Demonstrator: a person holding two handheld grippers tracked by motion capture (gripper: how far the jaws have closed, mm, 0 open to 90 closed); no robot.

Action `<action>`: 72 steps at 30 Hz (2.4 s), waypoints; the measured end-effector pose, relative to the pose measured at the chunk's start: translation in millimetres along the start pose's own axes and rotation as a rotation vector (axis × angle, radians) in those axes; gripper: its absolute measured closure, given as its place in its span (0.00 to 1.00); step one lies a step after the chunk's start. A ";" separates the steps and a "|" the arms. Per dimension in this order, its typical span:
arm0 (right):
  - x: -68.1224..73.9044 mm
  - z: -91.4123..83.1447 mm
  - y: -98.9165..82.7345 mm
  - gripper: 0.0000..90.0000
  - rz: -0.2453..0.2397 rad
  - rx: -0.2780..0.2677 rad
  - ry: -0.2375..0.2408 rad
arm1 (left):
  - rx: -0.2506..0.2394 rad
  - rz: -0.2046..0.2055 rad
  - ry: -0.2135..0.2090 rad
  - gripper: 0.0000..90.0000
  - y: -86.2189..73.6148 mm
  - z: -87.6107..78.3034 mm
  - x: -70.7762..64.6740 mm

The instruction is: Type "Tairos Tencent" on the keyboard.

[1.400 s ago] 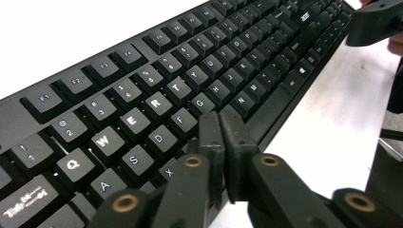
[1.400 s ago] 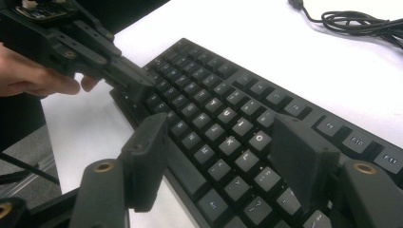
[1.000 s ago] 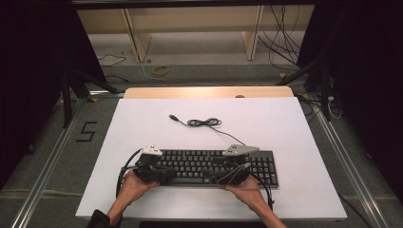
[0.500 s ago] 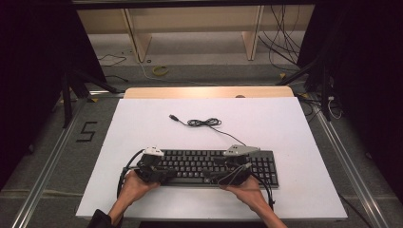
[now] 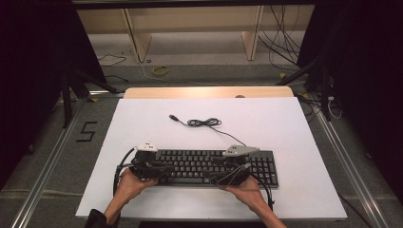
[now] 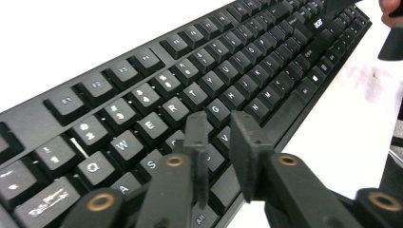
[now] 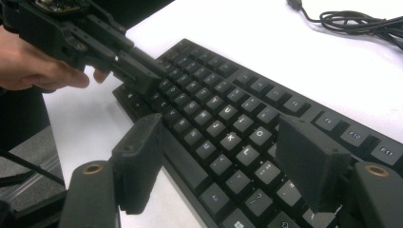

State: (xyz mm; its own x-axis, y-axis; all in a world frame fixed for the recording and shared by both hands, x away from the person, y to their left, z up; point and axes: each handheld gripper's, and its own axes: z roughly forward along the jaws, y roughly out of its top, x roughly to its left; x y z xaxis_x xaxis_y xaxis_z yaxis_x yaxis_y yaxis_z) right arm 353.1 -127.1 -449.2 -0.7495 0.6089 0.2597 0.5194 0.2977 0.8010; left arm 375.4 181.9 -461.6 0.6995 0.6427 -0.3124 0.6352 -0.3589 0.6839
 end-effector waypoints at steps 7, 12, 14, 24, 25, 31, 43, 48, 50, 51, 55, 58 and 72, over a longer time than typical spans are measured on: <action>0.4 1.3 -0.4 0.37 0.000 0.002 0.004 | -0.031 -0.025 0.009 0.69 3.0 -6.8 4.9; 0.7 2.0 -0.4 0.37 -0.001 0.003 0.002 | -0.051 -0.045 0.042 0.50 5.6 -10.7 9.8; 0.6 2.6 -0.4 0.36 -0.004 0.003 0.003 | -0.055 -0.051 0.044 0.46 5.9 -11.0 10.6; 3.0 4.9 0.7 0.36 -0.002 0.006 0.012 | -0.067 -0.072 0.064 0.39 10.5 -12.2 16.6; 3.2 5.3 0.8 0.36 -0.004 0.005 0.015 | -0.065 -0.071 0.065 0.39 10.8 -12.0 17.3; 5.2 7.9 1.3 0.36 -0.004 0.009 0.022 | -0.052 -0.077 0.073 0.40 12.2 -8.4 19.5; 8.3 11.8 2.1 0.35 -0.011 0.013 0.032 | -0.035 -0.099 0.075 0.51 14.1 -5.3 26.9; 9.0 12.5 2.4 0.35 -0.010 0.012 0.035 | -0.024 -0.099 0.072 0.61 15.4 -2.5 27.2; 9.0 12.9 2.3 0.35 -0.009 0.013 0.035 | -0.015 -0.087 0.071 0.69 15.5 -0.8 27.2; 9.0 12.9 2.3 0.35 -0.009 0.013 0.035 | -0.013 -0.083 0.072 0.69 15.5 0.4 26.8; 9.7 13.8 1.9 0.35 -0.013 0.018 0.035 | 0.007 -0.048 0.073 0.83 15.7 5.4 24.5; 9.8 14.2 1.8 0.35 -0.012 0.019 0.036 | 0.019 -0.035 0.084 0.89 16.1 8.0 24.0; 10.3 15.4 1.2 0.36 -0.013 0.023 0.037 | 0.071 -0.011 0.105 0.99 15.1 22.4 23.3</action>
State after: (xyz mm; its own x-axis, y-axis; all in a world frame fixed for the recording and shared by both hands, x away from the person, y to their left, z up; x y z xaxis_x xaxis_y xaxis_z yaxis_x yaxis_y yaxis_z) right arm 352.3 -109.1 -453.8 -0.7708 0.5774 0.2692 0.5181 0.3223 0.7922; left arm 408.6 176.3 -473.3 0.6565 0.7128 -0.2468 0.6671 -0.3958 0.6311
